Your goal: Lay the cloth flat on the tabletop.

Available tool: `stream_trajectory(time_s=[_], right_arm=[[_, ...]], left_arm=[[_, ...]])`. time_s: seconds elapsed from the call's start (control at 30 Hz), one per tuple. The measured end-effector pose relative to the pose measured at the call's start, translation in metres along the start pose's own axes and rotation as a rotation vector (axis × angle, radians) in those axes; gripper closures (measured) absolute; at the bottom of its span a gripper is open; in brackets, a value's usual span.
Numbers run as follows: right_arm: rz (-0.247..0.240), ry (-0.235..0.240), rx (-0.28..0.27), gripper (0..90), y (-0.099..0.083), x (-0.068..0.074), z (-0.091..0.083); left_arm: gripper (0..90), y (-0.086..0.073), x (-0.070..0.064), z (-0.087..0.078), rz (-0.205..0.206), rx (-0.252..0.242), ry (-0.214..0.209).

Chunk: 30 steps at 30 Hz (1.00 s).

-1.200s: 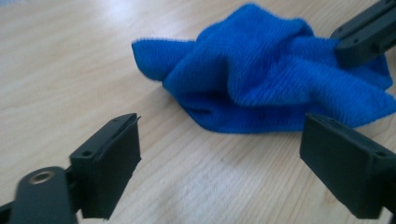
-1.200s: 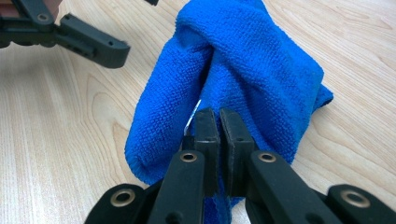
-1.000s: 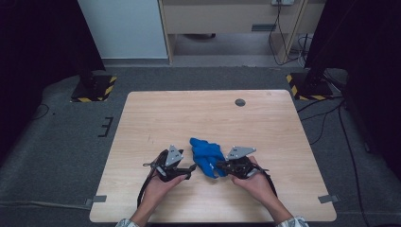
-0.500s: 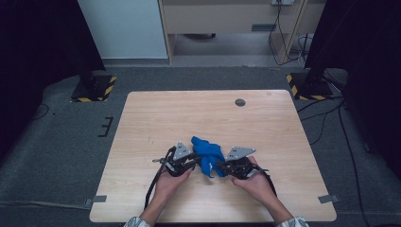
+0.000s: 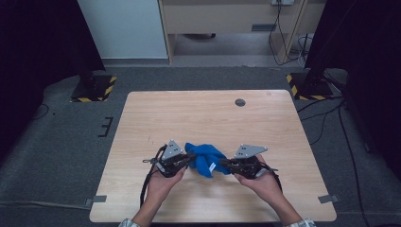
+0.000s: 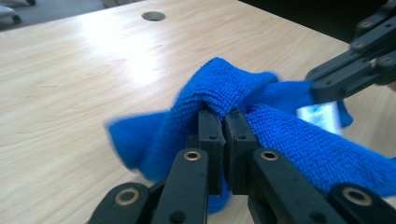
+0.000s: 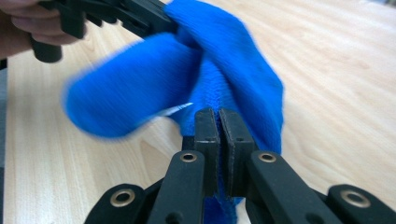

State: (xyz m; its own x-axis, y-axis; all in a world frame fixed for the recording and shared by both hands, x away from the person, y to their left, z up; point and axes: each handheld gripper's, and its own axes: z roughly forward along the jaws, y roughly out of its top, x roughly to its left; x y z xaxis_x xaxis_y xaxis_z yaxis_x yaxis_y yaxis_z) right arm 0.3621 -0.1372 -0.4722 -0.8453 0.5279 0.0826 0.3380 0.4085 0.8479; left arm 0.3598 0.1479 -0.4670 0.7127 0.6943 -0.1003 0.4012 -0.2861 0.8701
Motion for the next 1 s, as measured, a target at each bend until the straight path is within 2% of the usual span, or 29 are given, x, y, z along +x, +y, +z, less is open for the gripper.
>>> stream_trajectory(time_s=[0.1,0.23,0.33,0.47,0.63,0.73,0.8,0.9,1.0], right_arm=[[0.011,-0.025,0.000,86.9,-0.002,-0.007,-0.002],[0.028,-0.054,0.030,86.9,-0.008,-0.019,0.009],[0.032,-0.085,0.069,86.8,-0.013,-0.027,0.021],[0.027,-0.106,0.109,85.9,-0.018,-0.032,0.029],[0.036,-0.132,0.116,85.3,-0.020,-0.037,0.034],[0.046,-0.149,0.125,83.2,-0.022,-0.043,0.038],[0.054,-0.158,0.131,77.8,-0.023,-0.044,0.037],[0.071,-0.162,0.101,65.0,-0.019,-0.041,0.030],[0.072,-0.157,0.073,54.6,-0.015,-0.035,0.023]], left_arm=[[87.1,-0.004,0.010,0.008,-0.023,0.032,0.017],[87.1,-0.012,0.021,0.028,-0.043,0.099,0.030],[87.0,-0.019,0.023,0.038,-0.021,0.147,0.056],[85.9,-0.025,0.026,0.046,-0.008,0.176,0.065],[84.0,-0.028,0.031,0.056,-0.035,0.167,0.070],[78.4,-0.027,0.030,0.054,-0.022,0.154,0.072],[70.4,-0.025,0.029,0.050,-0.022,0.129,0.071],[57.7,-0.024,0.029,0.045,-0.034,0.107,0.068],[54.3,-0.023,0.028,0.038,-0.028,0.076,0.070]])
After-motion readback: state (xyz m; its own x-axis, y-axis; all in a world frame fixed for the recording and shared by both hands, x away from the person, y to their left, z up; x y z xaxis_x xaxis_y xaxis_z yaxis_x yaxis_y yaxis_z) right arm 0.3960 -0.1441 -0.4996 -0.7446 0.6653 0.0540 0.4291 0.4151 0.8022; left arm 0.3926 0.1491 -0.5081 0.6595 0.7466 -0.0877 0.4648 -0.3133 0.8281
